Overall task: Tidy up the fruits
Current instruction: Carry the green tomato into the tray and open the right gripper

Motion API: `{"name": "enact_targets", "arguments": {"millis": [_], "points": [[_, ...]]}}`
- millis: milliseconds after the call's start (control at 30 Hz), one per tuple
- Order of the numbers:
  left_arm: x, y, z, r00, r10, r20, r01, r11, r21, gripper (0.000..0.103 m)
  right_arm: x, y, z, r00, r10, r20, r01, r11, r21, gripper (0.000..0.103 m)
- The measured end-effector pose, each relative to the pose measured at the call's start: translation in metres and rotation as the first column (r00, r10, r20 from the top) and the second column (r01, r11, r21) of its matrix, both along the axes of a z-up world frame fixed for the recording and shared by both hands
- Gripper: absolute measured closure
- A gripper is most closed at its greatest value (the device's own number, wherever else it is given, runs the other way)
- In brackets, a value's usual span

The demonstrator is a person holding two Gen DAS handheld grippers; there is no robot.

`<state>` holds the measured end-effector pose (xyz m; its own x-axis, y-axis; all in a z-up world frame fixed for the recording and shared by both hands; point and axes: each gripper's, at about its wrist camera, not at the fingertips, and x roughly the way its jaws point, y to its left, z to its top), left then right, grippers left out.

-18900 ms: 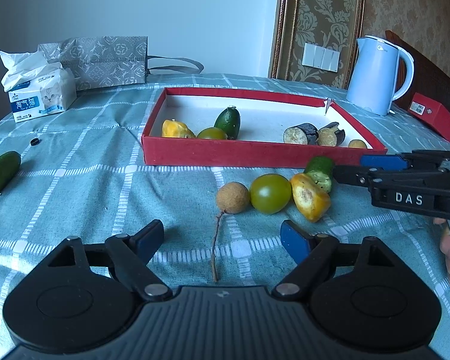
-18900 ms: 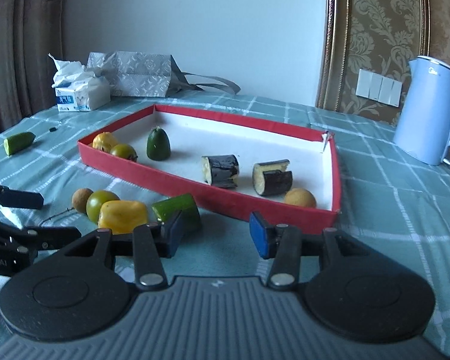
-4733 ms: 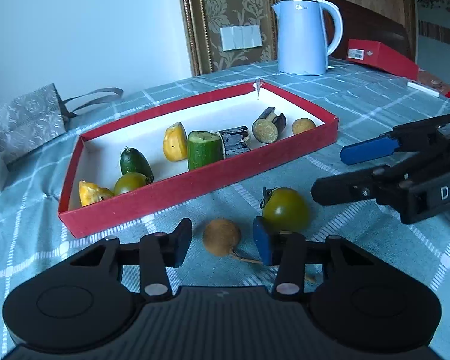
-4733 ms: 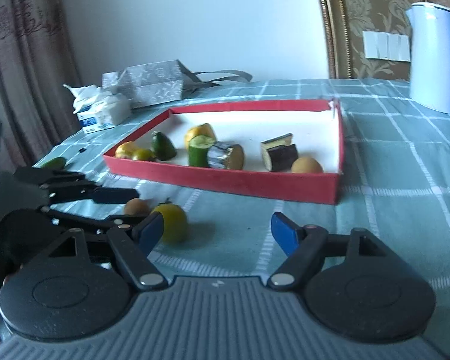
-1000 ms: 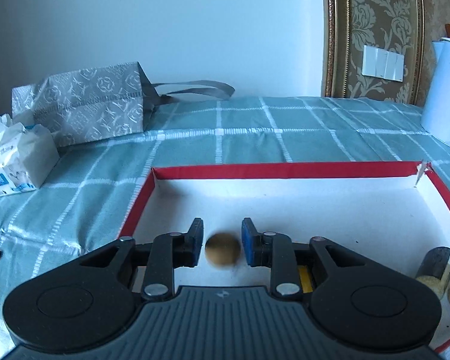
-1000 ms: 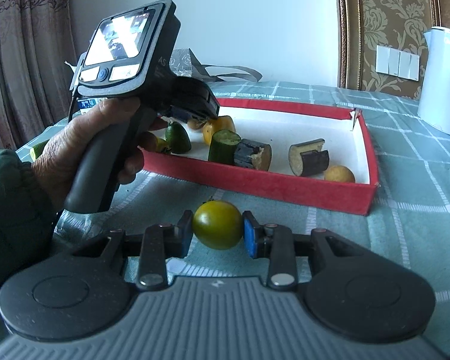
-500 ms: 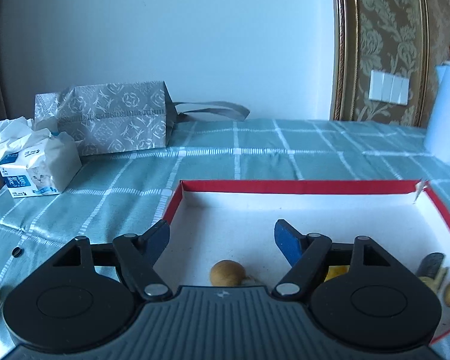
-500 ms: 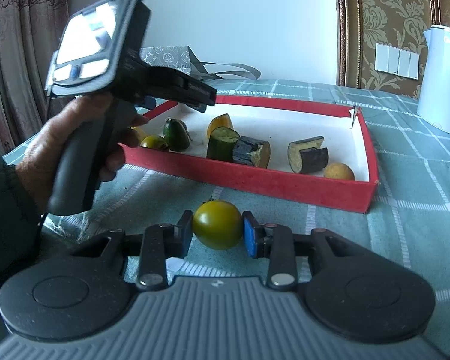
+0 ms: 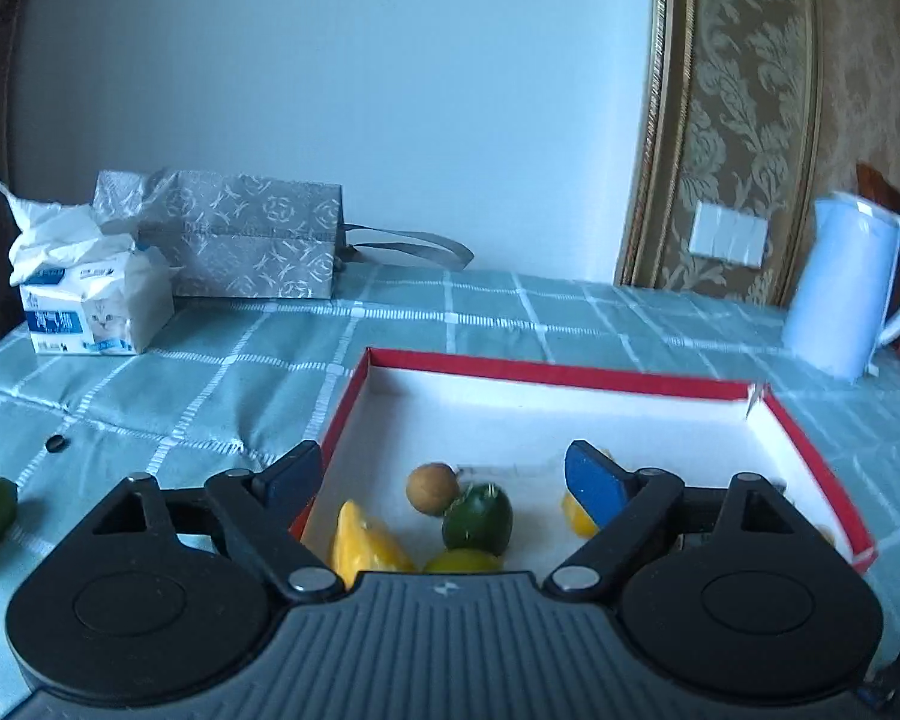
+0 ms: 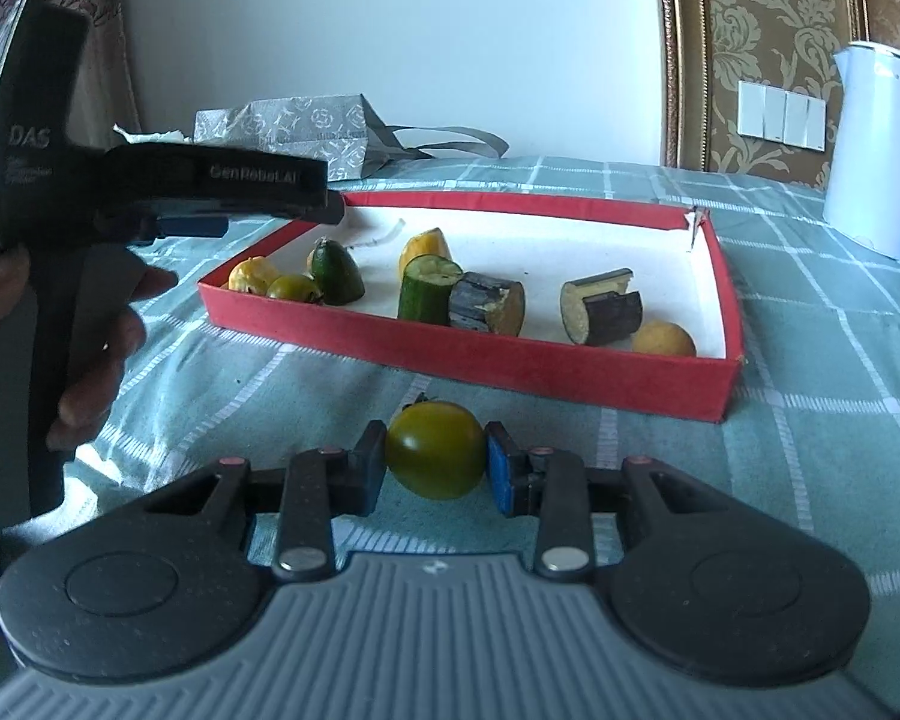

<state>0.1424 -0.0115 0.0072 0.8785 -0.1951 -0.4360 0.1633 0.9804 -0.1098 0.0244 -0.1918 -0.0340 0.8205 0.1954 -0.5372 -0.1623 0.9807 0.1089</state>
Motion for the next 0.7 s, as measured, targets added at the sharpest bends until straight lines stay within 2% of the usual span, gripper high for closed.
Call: {"name": "enact_targets", "arguments": {"millis": [67,167,300,400,467,633,700], "points": [[-0.004,0.004,0.000,1.000,0.005,0.006,-0.005,1.000,-0.010,0.015,-0.001,-0.001,0.000,1.000,-0.010,0.003,0.010,1.000,-0.001,0.070],[-0.020,0.001,-0.002,0.999,0.028,0.017,-0.029,0.999,0.039,0.015,0.001,-0.002,0.001,1.000,-0.015,0.005,0.015,1.000,-0.003,0.070],[-0.047,-0.004,-0.008,1.000,0.009,0.027,-0.011,0.997,0.078,0.015,0.001,-0.006,0.003,0.999,-0.030,0.013,0.030,1.000,0.003,0.070],[-0.065,-0.011,-0.013,0.998,-0.019,0.054,0.012,0.991,0.130,0.015,0.002,-0.012,0.010,0.997,-0.058,0.042,0.058,0.998,0.007,0.070],[-0.072,-0.018,-0.016,0.997,-0.035,0.075,0.021,0.984,0.176,0.015,0.007,-0.014,0.017,0.995,-0.076,0.067,0.077,0.997,-0.025,0.070],[-0.069,-0.029,-0.025,0.998,-0.062,0.029,0.054,0.972,0.231,0.015,0.038,-0.020,0.034,0.991,-0.107,0.081,0.113,0.992,-0.063,0.070],[-0.066,-0.029,-0.028,0.998,-0.066,0.007,0.062,0.971,0.230,0.015,0.057,-0.021,0.038,0.989,-0.123,0.085,0.129,0.989,-0.078,0.070]]}}
